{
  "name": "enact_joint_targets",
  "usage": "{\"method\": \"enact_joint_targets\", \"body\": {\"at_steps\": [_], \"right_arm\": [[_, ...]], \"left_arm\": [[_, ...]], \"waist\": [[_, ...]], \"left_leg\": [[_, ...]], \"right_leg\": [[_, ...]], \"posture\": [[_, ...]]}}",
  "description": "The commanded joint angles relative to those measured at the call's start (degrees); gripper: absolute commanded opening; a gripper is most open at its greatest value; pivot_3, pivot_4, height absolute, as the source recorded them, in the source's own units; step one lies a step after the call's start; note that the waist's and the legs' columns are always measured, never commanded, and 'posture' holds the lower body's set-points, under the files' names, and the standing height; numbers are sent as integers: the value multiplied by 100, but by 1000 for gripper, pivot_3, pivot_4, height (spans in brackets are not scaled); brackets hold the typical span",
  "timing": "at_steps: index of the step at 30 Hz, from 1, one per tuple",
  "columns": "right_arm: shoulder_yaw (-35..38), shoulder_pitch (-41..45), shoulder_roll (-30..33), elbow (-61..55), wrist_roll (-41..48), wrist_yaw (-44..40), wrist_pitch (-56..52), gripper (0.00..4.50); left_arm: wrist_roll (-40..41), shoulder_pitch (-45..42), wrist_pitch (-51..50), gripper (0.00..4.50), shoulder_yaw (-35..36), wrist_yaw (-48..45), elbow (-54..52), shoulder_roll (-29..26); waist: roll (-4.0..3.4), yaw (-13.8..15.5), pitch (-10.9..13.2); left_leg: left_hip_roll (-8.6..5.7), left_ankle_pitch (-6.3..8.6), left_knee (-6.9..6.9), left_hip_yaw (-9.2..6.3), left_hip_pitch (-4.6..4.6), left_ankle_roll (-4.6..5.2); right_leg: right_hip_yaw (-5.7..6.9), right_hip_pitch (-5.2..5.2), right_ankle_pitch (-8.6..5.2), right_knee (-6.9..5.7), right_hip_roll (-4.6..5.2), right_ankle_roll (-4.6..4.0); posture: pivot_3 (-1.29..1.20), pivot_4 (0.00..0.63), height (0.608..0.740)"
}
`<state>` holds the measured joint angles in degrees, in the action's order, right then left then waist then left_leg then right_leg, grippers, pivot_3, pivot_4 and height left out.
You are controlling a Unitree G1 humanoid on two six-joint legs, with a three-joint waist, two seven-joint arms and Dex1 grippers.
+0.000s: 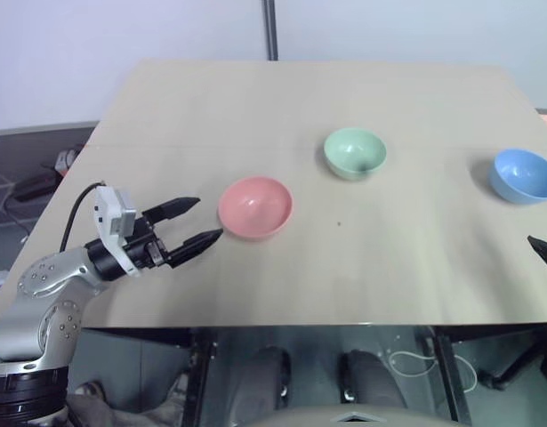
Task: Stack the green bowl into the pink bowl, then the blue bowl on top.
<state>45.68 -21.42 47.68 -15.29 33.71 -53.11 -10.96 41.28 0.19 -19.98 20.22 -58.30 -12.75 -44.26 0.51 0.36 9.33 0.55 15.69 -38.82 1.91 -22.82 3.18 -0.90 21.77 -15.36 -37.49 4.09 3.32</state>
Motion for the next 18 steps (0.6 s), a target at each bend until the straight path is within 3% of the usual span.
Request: {"method": "enact_joint_targets", "body": {"at_steps": [1, 8, 13, 18], "right_arm": [[-130, 180, -13, -250, 102, 35, -69, 4408], [-746, 689, -102, -345, 58, 82, -139, 4408], [-1621, 1166, -257, -515, -22, -15, -19, 4408], [-2953, 1810, -486, -742, -338, -258, 160, 4408]], "left_arm": [[72, -50, -35, 4500, 134, -21, -274, -96], [-203, -167, -101, 4500, -153, 133, -674, -119], [-1321, -345, -186, 4500, -859, 643, -1096, -454], [-2421, -752, -16, 4500, -1896, 444, -1206, -1015]], "waist": [[0, 6, 0], [-3, -5, 1], [-1, 22, 1], [-6, 23, 4]], "left_leg": [[0, 0, 1, 0, 0, 0], [-1, 0, 9, 0, 2, -1], [-4, -1, 27, 0, -1, -1], [-4, -2, 39, 0, -1, -2]], "right_leg": [[0, 0, 0, 1, 1, 0], [-2, 3, 0, 3, 6, -1], [-1, 5, 1, 20, 5, -1], [1, 9, 2, 29, 0, -1]], "posture": [[0, 150, 740], [0, 150, 740], [0, 150, 740], [0, 150, 740]]}}
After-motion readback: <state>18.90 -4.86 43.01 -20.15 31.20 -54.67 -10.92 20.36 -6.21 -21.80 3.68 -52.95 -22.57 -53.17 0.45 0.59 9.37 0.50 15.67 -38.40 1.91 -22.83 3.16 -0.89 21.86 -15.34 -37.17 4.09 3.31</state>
